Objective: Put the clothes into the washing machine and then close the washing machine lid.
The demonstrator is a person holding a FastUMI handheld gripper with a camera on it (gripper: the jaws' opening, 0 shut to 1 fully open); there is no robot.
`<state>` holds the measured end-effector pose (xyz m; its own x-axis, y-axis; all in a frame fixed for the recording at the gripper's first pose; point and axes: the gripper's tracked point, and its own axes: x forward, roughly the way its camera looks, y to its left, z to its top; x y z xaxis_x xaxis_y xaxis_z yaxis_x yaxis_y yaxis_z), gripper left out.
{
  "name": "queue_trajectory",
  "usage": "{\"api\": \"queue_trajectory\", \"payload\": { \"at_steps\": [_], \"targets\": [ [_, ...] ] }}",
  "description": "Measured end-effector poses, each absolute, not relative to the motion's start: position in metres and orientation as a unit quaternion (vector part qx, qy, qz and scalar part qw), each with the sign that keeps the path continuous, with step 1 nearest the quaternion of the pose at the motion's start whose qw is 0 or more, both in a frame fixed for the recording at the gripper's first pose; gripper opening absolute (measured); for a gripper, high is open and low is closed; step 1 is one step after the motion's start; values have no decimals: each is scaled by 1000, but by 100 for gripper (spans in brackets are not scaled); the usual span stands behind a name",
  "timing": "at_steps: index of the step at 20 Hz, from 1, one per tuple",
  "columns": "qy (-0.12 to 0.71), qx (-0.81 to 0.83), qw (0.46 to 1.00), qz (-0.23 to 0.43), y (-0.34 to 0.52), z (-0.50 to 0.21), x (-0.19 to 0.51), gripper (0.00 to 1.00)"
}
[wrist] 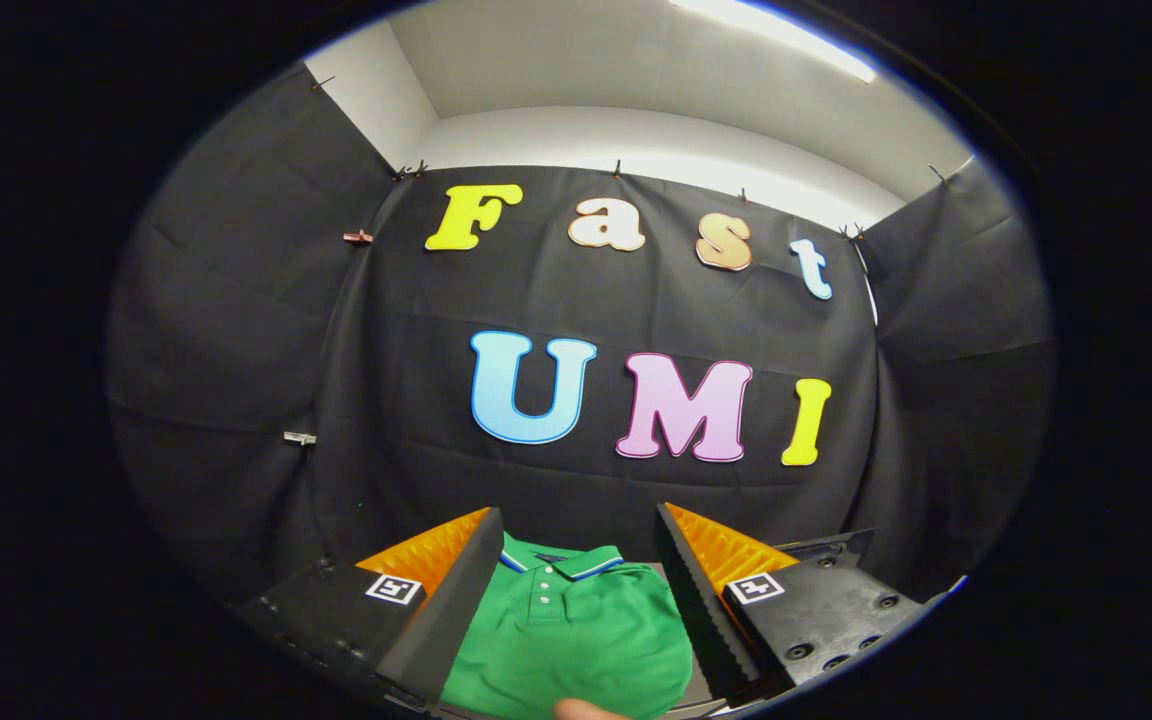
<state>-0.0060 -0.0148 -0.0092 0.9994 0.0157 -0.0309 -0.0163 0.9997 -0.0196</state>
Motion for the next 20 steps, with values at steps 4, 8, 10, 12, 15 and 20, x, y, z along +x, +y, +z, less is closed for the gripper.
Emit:
{"api": "queue_trajectory", "payload": {
  "at_steps": [4, 8, 10, 12, 15, 20],
  "targets": [
    [33, -22, 999, 14, -17, -20, -3, 95],
    [69, -32, 996, 42, -9, -46, 3, 95],
    [90, -33, 995, 41, -14, -57, 8, 95],
    [114, -44, 992, 28, -21, -69, 16, 95],
    [154, -20, 988, 23, -19, -84, 31, 95],
    [207, -6, 978, -3, -18, -101, 66, 95]
  ]
}}
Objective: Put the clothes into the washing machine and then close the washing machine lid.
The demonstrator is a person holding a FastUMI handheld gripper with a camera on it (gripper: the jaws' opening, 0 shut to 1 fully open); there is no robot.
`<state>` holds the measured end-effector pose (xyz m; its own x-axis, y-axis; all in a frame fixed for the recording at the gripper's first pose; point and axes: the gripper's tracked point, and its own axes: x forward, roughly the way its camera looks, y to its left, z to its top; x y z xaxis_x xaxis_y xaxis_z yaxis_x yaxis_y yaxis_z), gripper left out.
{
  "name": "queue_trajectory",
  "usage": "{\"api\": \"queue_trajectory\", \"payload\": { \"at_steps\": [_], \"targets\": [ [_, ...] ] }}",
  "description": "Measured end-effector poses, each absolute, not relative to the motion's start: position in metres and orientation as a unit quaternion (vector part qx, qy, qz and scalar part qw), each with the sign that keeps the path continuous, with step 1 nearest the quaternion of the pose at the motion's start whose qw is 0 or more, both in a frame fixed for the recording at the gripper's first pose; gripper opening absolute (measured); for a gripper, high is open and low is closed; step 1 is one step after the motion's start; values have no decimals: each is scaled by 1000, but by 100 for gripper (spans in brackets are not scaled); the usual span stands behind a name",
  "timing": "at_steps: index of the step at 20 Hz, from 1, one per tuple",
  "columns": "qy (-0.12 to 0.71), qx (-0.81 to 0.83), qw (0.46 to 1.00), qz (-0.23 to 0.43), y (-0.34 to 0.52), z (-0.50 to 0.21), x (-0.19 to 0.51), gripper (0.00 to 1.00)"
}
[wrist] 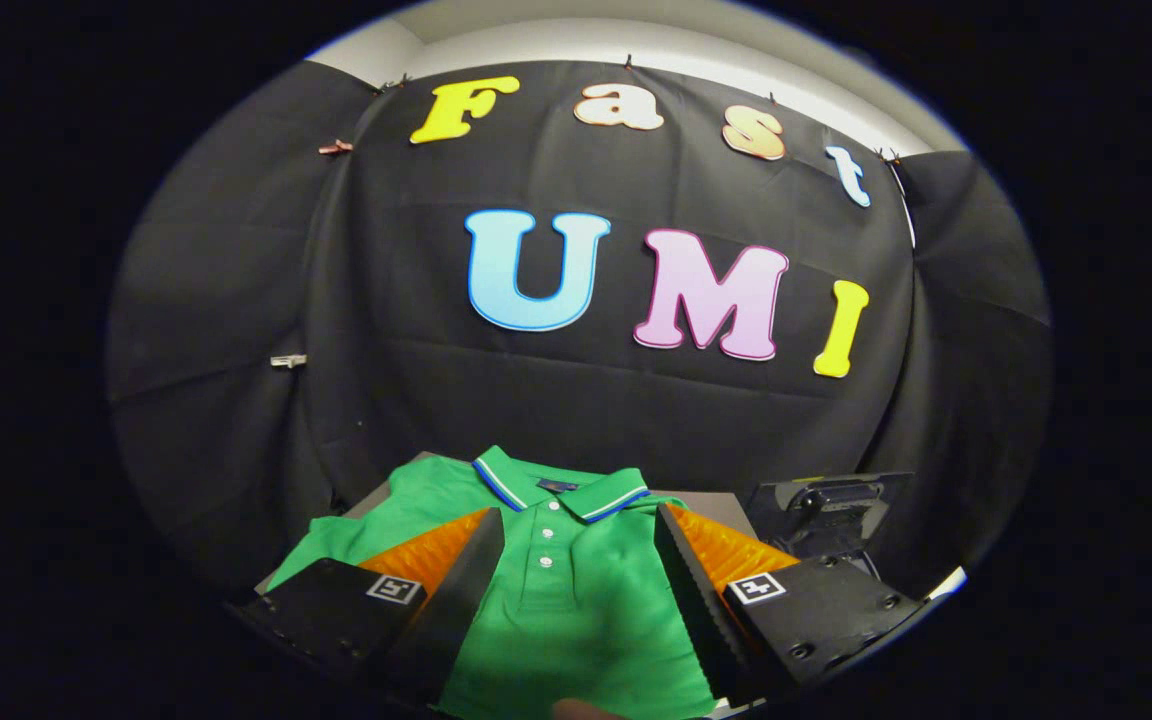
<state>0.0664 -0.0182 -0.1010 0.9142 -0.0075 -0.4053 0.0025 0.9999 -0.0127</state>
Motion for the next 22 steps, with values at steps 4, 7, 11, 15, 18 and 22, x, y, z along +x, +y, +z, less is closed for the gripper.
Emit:
{"api": "queue_trajectory", "payload": {
  "at_steps": [4, 7, 11, 15, 18, 22],
  "targets": [
    [254, -7, 967, 10, 1, -127, 83, 95],
    [317, -33, 948, 1, 1, -170, 82, 95],
    [373, -13, 928, 1, -1, -199, 74, 95],
    [374, 5, 927, 16, -1, -201, 70, 96],
    [377, 63, 924, 9, -12, -202, 73, 96],
    [365, 149, 919, -13, -29, -197, 78, 42]
  ]
}}
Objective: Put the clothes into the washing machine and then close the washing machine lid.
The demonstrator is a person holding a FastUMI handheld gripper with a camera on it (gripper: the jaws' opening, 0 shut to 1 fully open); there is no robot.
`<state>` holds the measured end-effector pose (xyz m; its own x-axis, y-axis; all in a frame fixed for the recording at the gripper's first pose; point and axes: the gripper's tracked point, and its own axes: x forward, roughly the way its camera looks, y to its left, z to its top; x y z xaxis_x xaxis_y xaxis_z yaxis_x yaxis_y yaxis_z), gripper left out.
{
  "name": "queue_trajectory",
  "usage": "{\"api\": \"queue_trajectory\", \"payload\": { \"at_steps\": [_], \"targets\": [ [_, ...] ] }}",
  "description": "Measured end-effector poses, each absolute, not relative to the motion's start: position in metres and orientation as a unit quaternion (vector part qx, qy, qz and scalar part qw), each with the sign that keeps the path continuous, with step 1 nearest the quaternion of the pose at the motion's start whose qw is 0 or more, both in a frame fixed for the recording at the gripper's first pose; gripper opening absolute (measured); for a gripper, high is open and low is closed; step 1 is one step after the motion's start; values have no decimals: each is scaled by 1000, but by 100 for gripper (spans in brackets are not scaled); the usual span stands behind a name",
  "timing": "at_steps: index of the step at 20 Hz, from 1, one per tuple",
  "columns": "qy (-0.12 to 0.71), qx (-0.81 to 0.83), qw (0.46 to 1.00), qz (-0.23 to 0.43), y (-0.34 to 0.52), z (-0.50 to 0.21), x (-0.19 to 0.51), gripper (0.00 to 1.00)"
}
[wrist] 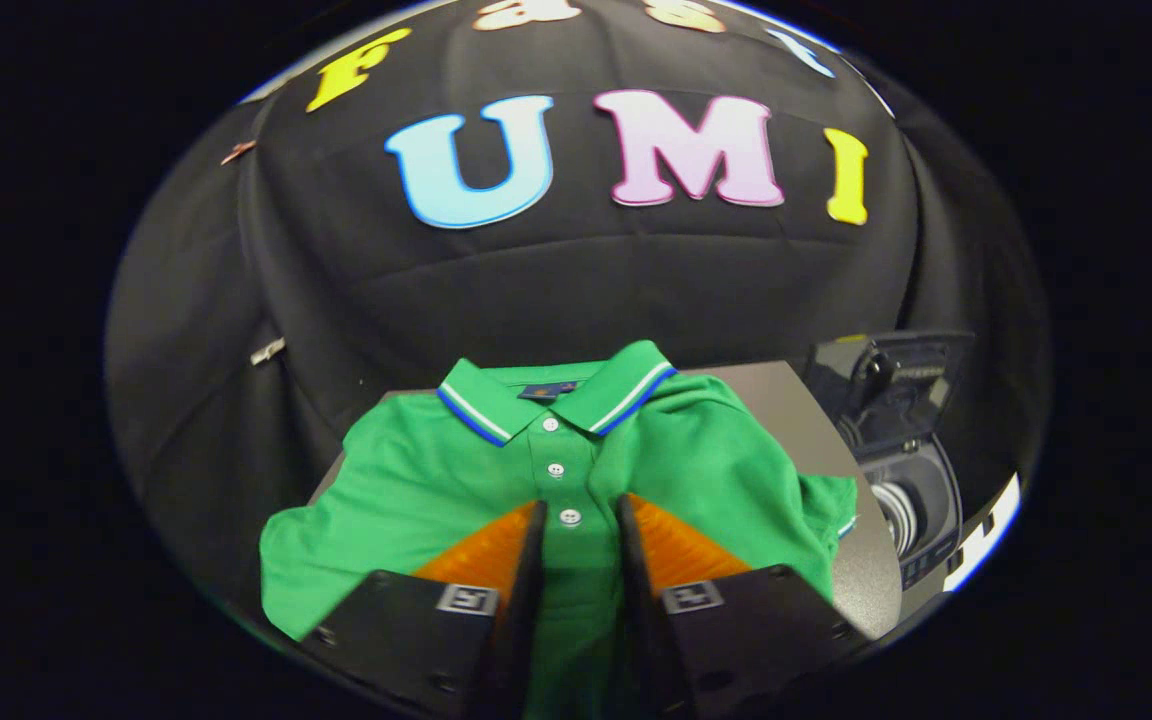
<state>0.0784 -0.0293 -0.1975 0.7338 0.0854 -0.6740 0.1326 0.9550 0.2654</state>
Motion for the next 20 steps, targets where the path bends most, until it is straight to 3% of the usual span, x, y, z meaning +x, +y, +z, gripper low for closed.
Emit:
{"api": "queue_trajectory", "payload": {
  "at_steps": [1, 4, 5, 11, 20],
  "targets": [
    [369, 143, 918, -2, -28, -199, 79, 28],
    [366, 37, 929, 24, -28, -192, 75, 28],
    [366, 15, 930, 24, -29, -196, 76, 9],
    [363, -20, 931, 35, -27, -198, 78, 9],
    [351, 59, 933, 56, -35, -176, 67, 9]
  ]
}}
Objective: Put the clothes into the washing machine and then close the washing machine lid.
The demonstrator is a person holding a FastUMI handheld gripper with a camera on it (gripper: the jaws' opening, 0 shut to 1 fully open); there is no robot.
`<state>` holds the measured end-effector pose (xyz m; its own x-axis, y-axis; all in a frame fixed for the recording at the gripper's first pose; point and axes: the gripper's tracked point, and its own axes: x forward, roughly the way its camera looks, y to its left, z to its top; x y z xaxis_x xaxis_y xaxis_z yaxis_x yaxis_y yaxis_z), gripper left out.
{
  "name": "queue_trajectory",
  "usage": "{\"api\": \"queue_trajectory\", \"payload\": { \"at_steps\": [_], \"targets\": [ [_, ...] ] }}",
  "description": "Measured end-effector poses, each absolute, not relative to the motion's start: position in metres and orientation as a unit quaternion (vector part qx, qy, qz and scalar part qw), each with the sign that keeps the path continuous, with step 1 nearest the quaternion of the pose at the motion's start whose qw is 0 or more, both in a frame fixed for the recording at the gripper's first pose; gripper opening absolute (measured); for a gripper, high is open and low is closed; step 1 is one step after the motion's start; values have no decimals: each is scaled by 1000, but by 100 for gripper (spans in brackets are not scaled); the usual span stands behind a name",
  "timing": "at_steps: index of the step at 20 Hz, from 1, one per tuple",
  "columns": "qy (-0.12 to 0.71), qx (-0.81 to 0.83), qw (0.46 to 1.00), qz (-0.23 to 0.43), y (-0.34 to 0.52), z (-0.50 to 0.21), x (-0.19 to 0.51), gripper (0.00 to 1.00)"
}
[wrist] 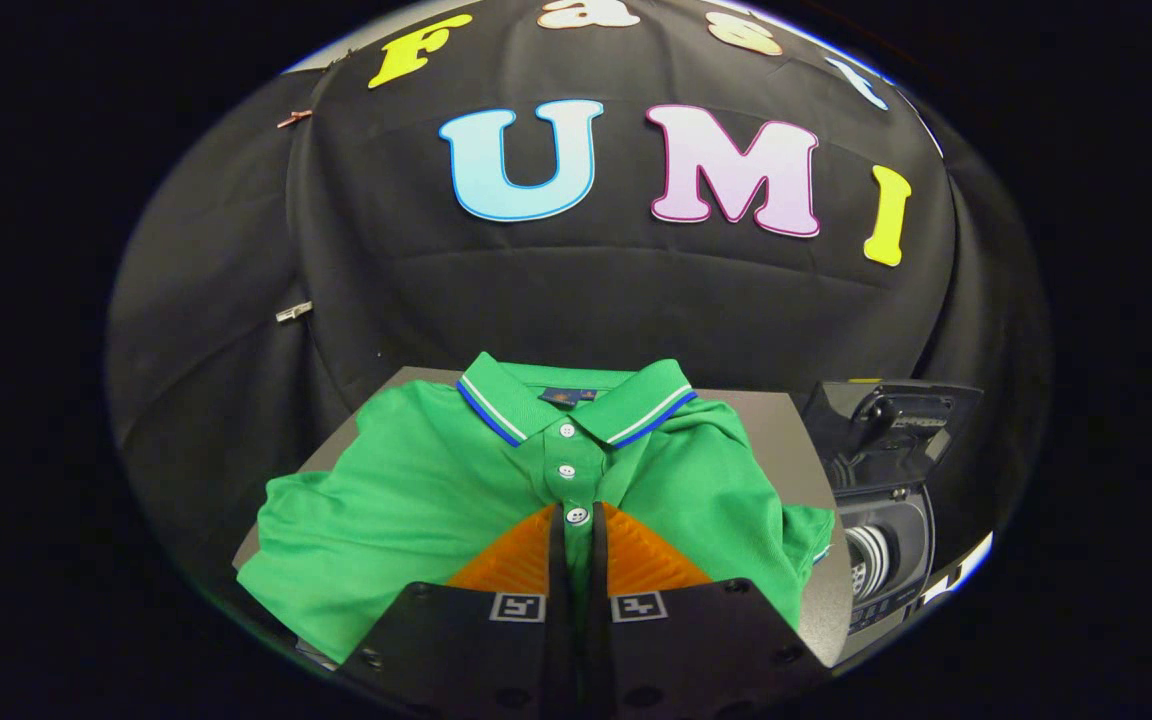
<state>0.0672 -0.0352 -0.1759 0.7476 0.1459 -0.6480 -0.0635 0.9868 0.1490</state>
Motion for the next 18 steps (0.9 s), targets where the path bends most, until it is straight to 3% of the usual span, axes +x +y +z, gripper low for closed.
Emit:
{"api": "queue_trajectory", "payload": {
  "at_steps": [7, 18],
  "targets": [
    [313, 72, 943, 83, -33, -119, 75, 9],
    [293, 65, 946, 125, -93, -93, 62, 9]
  ]
}}
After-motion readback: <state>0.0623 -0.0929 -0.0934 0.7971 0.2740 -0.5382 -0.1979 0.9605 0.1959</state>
